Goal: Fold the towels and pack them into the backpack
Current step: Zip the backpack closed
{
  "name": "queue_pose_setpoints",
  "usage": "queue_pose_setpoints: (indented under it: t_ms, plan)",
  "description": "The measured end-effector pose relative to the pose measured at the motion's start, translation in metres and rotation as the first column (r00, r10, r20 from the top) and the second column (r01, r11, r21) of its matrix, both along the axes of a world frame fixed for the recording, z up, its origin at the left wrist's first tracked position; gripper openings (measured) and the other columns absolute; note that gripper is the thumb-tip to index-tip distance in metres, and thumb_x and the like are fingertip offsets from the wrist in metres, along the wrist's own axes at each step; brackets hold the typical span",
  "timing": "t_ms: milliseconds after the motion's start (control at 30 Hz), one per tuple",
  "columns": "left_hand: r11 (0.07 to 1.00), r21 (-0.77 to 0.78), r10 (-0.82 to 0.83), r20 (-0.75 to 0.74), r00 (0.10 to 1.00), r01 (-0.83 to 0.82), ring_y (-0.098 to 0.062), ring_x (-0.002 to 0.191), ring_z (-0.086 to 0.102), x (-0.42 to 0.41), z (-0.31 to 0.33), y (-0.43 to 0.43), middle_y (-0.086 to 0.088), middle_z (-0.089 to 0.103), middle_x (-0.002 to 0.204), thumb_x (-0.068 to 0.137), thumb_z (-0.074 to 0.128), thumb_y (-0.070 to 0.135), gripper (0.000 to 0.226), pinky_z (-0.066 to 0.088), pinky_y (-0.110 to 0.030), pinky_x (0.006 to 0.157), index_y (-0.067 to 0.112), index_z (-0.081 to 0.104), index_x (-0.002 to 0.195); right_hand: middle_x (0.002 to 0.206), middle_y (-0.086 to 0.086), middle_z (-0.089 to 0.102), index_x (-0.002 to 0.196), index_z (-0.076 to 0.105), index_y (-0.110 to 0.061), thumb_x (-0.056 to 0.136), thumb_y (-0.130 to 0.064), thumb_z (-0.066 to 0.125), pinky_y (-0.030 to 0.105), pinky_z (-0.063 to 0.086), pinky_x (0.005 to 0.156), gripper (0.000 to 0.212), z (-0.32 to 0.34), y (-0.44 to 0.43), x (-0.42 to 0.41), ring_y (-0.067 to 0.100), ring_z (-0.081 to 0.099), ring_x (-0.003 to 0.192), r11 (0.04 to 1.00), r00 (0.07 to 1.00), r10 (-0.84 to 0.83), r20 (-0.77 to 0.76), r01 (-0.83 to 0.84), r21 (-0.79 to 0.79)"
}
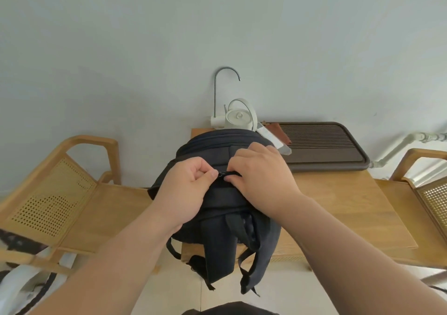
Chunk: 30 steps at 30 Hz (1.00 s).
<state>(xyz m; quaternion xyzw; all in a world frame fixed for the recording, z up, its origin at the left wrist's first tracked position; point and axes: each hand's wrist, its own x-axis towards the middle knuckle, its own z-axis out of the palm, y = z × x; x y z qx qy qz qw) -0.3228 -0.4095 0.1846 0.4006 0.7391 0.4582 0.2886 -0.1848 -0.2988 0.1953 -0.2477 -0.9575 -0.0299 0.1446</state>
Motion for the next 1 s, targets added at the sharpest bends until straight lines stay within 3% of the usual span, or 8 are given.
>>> queue_pose_setpoints:
  t_ms: [133, 267, 367, 467, 533, 633, 833, 1000]
  plan:
    - [0.995, 0.022, 0.100, 0.044, 0.994, -0.101, -0.005, 0.052, 0.049, -0.020, -0.005, -0.001, 0.013, 0.052, 0.051, 0.100, 0.057, 0.026, 0.021, 0.040, -0.023, 0.058, 0.020, 0.067, 0.083, 0.083, -0.010, 0.063, 0.082, 0.068, -0.026, 0.092, -0.047, 0.051, 0.038, 0.042, 0.072, 0.029, -0.012, 0.015, 0.019, 0.022, 0.055, 0.085, 0.988, 0.988, -0.145, -0.056, 0.147, 0.048]
    - [0.999, 0.014, 0.033, 0.145, 0.989, -0.036, -0.006, 0.047, 0.041, -0.029, -0.010, -0.007, 0.008, 0.048, 0.051, 0.101, 0.055, 0.021, 0.022, 0.038, -0.025, 0.053, 0.014, 0.066, 0.083, 0.093, -0.013, 0.066, 0.091, 0.071, -0.031, 0.093, -0.048, 0.055, 0.039, 0.043, 0.082, 0.023, -0.003, 0.017, 0.025, 0.020, 0.055, 0.096, 0.972, 0.973, -0.228, 0.038, 0.230, -0.050]
    - [0.999, 0.040, 0.016, 0.254, 0.967, -0.027, -0.007, 0.047, 0.040, -0.031, -0.013, -0.012, 0.005, 0.047, 0.051, 0.102, 0.054, 0.019, 0.022, 0.037, -0.021, 0.049, 0.013, 0.064, 0.082, 0.116, -0.015, 0.062, 0.116, 0.067, -0.035, 0.091, -0.054, 0.055, 0.039, 0.041, 0.096, 0.033, 0.015, -0.009, 0.000, 0.016, 0.050, 0.112, 0.964, 0.984, -0.165, 0.062, 0.174, -0.200]
    - [0.998, 0.069, -0.033, 0.327, 0.944, 0.011, -0.007, 0.047, 0.041, -0.033, -0.015, -0.017, 0.005, 0.049, 0.051, 0.102, 0.054, 0.018, 0.021, 0.038, -0.019, 0.047, 0.014, 0.063, 0.083, 0.124, -0.013, 0.056, 0.131, 0.056, -0.033, 0.086, -0.066, 0.053, 0.041, 0.041, 0.096, 0.056, 0.016, -0.036, -0.034, 0.018, 0.047, 0.116, 0.989, 0.991, -0.054, 0.121, 0.070, -0.129]
    - [0.996, 0.089, -0.043, 0.335, 0.941, 0.014, -0.008, 0.046, 0.040, -0.035, -0.018, -0.020, 0.005, 0.048, 0.051, 0.101, 0.055, 0.017, 0.022, 0.037, -0.021, 0.047, 0.014, 0.063, 0.082, 0.114, -0.009, 0.057, 0.120, 0.060, -0.030, 0.089, -0.059, 0.057, 0.038, 0.041, 0.086, 0.043, 0.002, -0.045, -0.052, 0.020, 0.048, 0.108, 0.996, 0.978, -0.066, 0.196, 0.077, -0.049]
    - [0.995, 0.093, -0.051, 0.300, 0.953, 0.024, -0.007, 0.047, 0.040, -0.039, -0.025, -0.022, 0.007, 0.048, 0.050, 0.101, 0.055, 0.017, 0.022, 0.035, -0.022, 0.049, 0.016, 0.064, 0.081, 0.087, -0.009, 0.056, 0.089, 0.063, -0.029, 0.089, -0.038, 0.067, 0.032, 0.031, 0.069, 0.010, -0.011, -0.043, -0.061, 0.018, 0.051, 0.086, 0.993, 0.980, -0.113, 0.166, 0.105, 0.054]
    - [0.988, 0.139, -0.097, 0.229, 0.969, 0.066, -0.003, 0.046, 0.045, -0.040, -0.024, -0.018, 0.011, 0.050, 0.048, 0.101, 0.055, 0.016, 0.021, 0.038, -0.015, 0.049, 0.017, 0.064, 0.082, 0.073, -0.009, 0.055, 0.074, 0.066, -0.026, 0.084, -0.042, 0.071, 0.034, 0.038, 0.063, 0.020, -0.010, -0.030, -0.048, 0.019, 0.052, 0.075, 0.987, 0.990, -0.097, 0.103, 0.083, 0.135]
    - [0.986, 0.146, -0.117, 0.268, 0.956, 0.080, -0.010, 0.047, 0.044, -0.044, -0.021, -0.016, 0.003, 0.050, 0.050, 0.102, 0.054, 0.020, 0.020, 0.042, -0.026, 0.053, 0.014, 0.065, 0.086, 0.077, -0.011, 0.055, 0.081, 0.071, -0.029, 0.093, -0.050, 0.053, 0.034, 0.040, 0.066, 0.031, 0.001, -0.021, -0.041, 0.017, 0.050, 0.079, 0.989, 0.990, -0.076, 0.120, 0.060, 0.132]
